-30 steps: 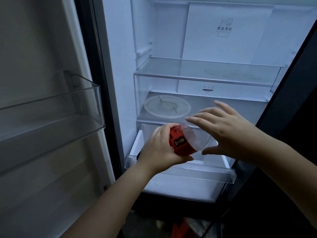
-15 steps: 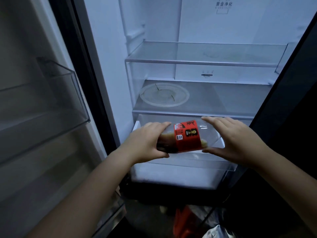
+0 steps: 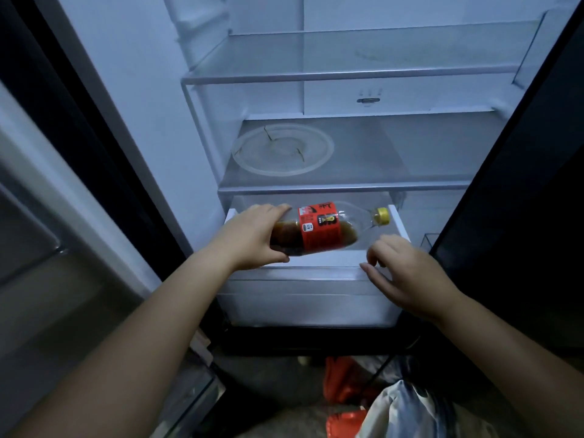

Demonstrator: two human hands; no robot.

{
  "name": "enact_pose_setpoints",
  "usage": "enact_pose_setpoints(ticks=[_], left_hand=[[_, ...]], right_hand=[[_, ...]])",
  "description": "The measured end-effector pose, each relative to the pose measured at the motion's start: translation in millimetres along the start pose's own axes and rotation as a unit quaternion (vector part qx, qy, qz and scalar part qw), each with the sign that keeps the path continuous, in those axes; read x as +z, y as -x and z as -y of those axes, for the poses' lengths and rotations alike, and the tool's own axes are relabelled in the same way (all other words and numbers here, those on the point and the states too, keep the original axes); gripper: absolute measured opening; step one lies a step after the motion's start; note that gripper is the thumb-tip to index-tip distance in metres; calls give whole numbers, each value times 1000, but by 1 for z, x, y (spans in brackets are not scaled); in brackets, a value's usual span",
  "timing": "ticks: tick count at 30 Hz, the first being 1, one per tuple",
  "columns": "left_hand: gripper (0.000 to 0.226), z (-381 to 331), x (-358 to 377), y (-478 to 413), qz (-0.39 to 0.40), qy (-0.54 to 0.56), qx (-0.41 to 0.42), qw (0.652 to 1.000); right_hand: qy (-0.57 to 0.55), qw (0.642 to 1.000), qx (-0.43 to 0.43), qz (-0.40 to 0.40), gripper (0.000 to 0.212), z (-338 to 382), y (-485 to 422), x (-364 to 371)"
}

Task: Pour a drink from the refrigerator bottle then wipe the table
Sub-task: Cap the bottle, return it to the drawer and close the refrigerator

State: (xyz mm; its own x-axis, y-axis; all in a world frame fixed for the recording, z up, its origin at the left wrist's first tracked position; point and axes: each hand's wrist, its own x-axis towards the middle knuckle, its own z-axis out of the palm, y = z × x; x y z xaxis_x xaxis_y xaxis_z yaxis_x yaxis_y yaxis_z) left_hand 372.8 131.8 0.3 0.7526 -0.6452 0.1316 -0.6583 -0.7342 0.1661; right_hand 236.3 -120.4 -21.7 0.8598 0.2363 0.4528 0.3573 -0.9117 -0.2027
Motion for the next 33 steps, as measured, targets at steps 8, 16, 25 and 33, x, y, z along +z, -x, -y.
enact_pose_setpoints(ticks=[8, 16, 25, 33], left_hand=[[95, 7, 35, -31, 87, 14, 2, 996], [100, 11, 63, -63, 158, -6, -9, 987], [99, 22, 85, -90, 237, -14, -30, 971], [101, 30, 114, -104, 234, 3, -65, 970]], right_hand=[[-54, 997, 47, 3, 19, -8, 2, 17], [-35, 999, 33, -24, 15, -10, 3, 20], [10, 999, 26, -20, 18, -8, 1, 24], [3, 1000, 22, -20, 15, -10, 1, 26]])
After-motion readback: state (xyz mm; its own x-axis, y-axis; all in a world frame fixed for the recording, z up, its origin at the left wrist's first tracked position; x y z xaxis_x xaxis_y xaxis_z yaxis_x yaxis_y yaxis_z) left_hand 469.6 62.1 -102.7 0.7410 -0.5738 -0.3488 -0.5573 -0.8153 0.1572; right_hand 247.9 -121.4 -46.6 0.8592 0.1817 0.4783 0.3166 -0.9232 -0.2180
